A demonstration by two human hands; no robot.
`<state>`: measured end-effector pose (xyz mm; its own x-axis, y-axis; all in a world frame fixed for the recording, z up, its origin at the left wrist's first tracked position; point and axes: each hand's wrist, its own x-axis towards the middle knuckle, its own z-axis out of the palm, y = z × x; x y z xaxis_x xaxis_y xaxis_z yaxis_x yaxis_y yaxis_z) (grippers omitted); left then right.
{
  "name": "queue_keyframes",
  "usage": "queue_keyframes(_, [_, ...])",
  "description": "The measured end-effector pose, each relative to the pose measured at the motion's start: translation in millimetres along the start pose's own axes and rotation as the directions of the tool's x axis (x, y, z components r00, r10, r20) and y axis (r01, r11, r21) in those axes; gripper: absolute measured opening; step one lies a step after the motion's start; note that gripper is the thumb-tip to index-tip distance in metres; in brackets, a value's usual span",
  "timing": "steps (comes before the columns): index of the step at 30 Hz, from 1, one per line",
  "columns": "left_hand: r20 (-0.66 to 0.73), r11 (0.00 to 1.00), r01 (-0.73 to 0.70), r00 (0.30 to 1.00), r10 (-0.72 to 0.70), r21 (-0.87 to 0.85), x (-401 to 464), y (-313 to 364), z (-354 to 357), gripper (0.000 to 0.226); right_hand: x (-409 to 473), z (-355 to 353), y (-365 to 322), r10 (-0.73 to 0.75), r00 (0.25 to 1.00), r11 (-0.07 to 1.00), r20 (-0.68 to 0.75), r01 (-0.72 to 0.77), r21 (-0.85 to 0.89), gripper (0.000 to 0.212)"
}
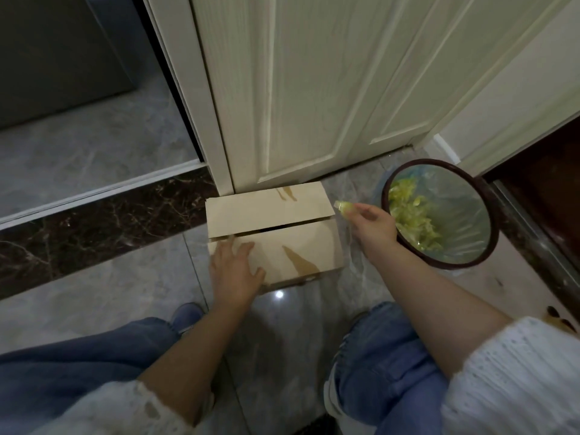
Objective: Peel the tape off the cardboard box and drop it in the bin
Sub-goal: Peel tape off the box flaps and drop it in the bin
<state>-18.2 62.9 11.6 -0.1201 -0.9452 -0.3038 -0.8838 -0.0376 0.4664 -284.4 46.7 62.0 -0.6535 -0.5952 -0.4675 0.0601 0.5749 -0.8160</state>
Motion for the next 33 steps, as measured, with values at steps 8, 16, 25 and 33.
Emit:
queue_keyframes(8, [0.200, 0.973, 0.093, 0.970, -0.136, 0.210, 30.4, -37.6, -10.4, 0.108, 8.3, 6.8, -4.2, 0.017, 0.998, 0.999, 0.058, -0.019, 0.035, 0.025])
queue_keyframes(16, [0.222, 0.999, -0.030, 0.974, 0.037, -0.032, 38.2, -66.4, 5.2, 0.112, 2.9, 6.8, -23.2, 0.029, 0.991, 0.965, 0.129, -0.062, 0.254, 0.020])
queue_keyframes(25, [0.227, 0.998, -0.056, 0.972, 0.052, 0.010, 38.0, -66.7, 4.9, 0.110, 18.9, -43.3, -70.4, -0.039, 0.999, 0.970, 0.010, 0.036, 0.238, 0.037])
queue_keyframes(33, [0.250, 0.997, -0.044, 0.968, 0.026, 0.064, 34.2, -50.3, 6.6, 0.108, 51.0, -132.4, -50.1, 0.015, 0.950, 0.982, -0.312, 0.046, 0.185, 0.019])
